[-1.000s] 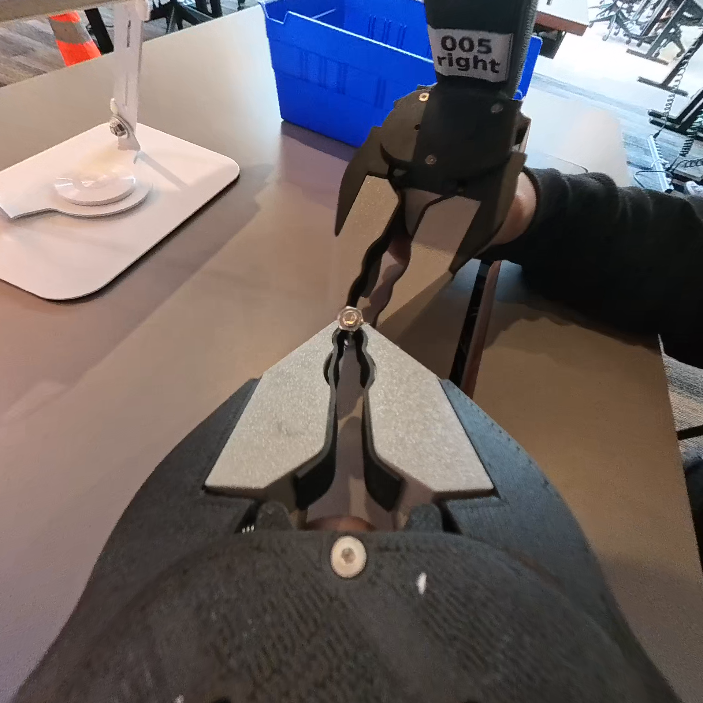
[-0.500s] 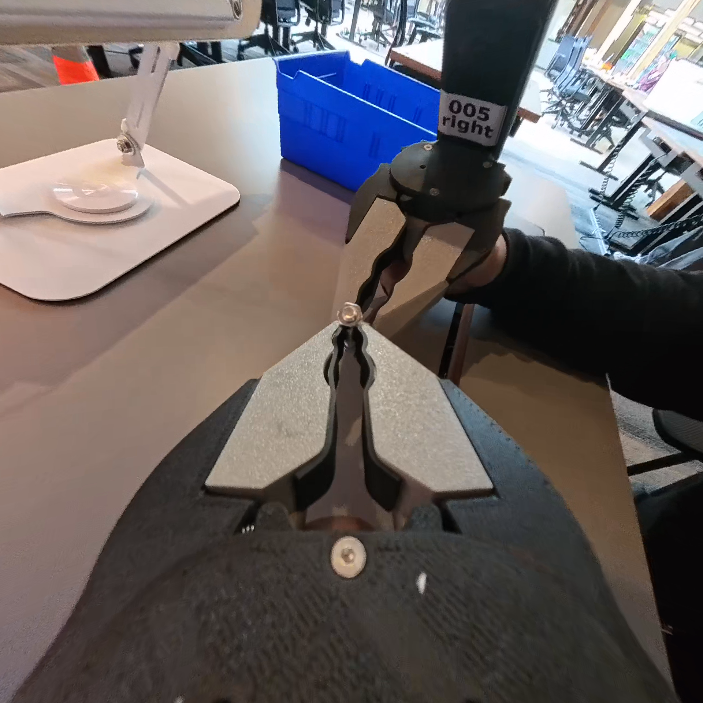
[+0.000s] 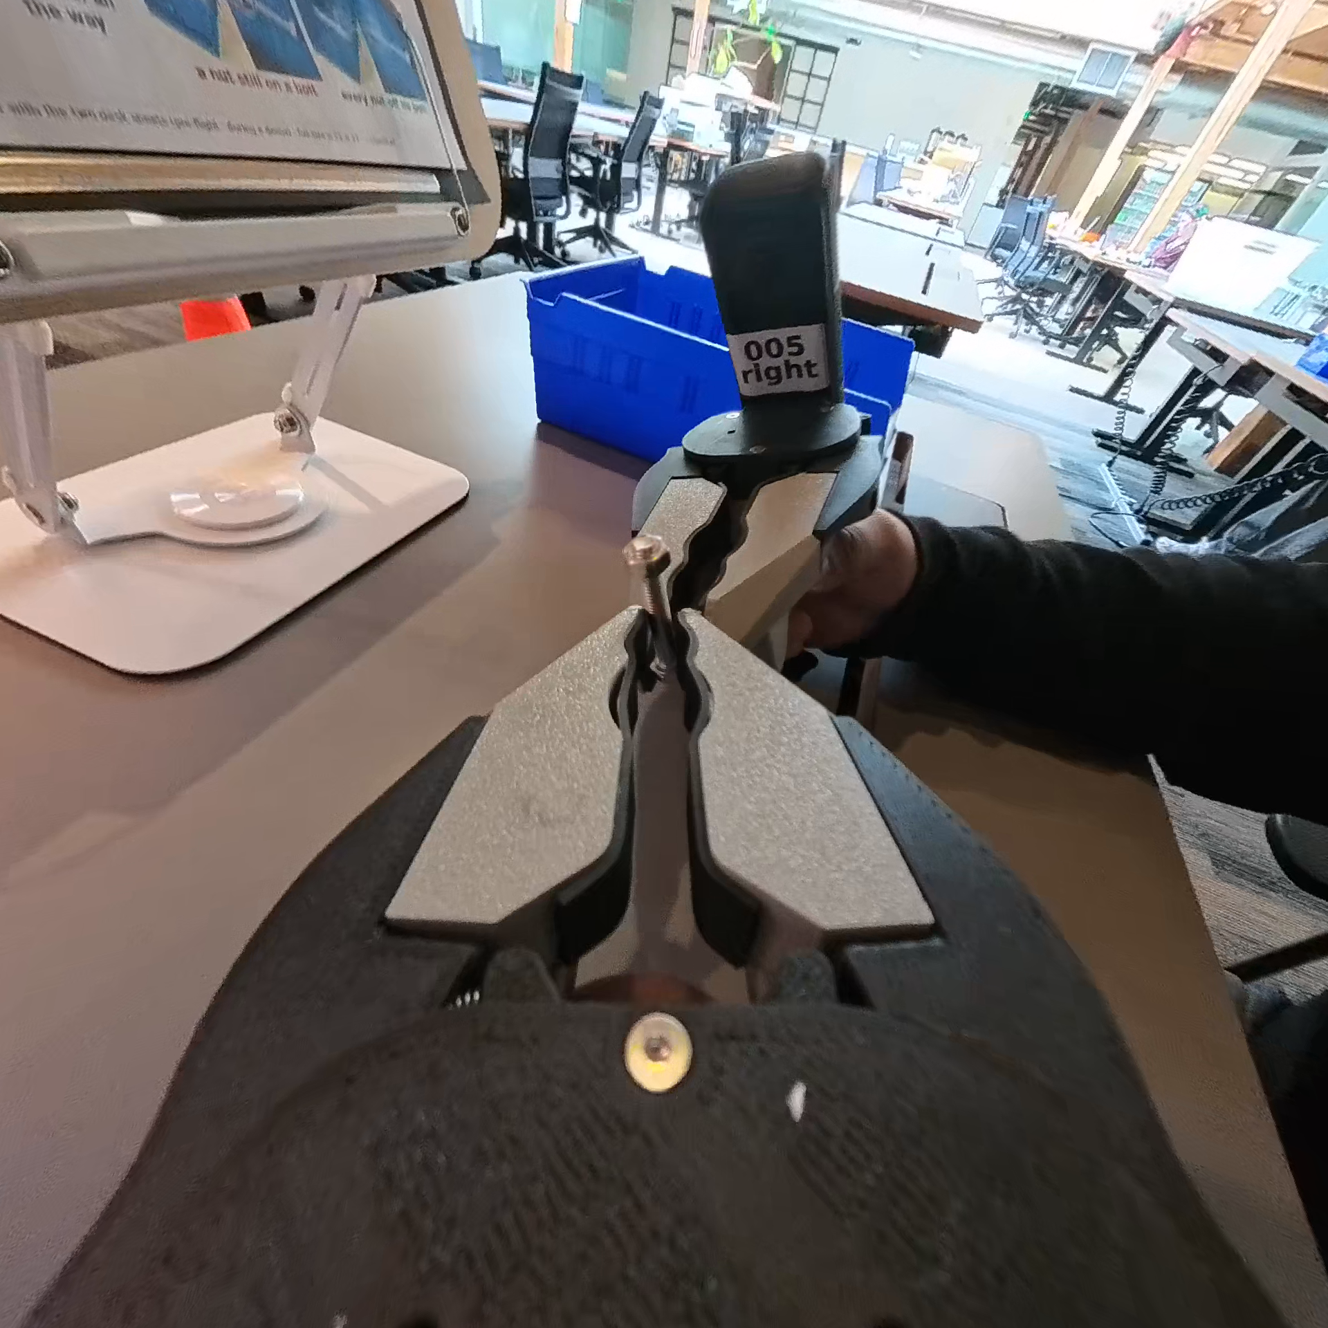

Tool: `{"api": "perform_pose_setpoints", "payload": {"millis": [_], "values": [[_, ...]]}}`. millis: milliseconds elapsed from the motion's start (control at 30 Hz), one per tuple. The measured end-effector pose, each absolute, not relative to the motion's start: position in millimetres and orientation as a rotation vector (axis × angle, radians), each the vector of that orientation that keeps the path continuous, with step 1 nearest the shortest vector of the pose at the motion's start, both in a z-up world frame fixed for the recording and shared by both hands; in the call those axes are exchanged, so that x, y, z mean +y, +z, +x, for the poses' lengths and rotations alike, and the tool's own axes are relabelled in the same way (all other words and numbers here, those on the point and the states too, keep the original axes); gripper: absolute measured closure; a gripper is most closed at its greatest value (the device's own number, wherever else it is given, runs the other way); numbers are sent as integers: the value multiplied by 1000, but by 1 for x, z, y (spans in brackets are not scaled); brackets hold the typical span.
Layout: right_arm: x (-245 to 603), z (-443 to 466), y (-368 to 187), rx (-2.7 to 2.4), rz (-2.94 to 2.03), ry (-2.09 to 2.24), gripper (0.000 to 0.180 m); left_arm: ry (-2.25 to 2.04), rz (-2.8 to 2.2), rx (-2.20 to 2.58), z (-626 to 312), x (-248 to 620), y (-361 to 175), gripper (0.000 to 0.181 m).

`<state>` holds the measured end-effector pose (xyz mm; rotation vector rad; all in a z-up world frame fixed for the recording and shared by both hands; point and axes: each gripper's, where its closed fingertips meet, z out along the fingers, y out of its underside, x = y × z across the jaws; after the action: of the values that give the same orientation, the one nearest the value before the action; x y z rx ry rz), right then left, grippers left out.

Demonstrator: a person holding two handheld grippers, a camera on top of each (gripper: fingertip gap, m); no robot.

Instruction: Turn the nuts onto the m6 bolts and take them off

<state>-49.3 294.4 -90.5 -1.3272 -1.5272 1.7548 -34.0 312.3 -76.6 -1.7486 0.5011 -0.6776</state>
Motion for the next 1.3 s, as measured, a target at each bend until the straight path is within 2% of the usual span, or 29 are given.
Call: {"api": "perform_pose_setpoints", "payload": {"millis": [1300], "values": [[290, -45, -72, -1448, -1241, 1882, 173, -677, -1603, 505, -28, 309, -58, 177]]}}
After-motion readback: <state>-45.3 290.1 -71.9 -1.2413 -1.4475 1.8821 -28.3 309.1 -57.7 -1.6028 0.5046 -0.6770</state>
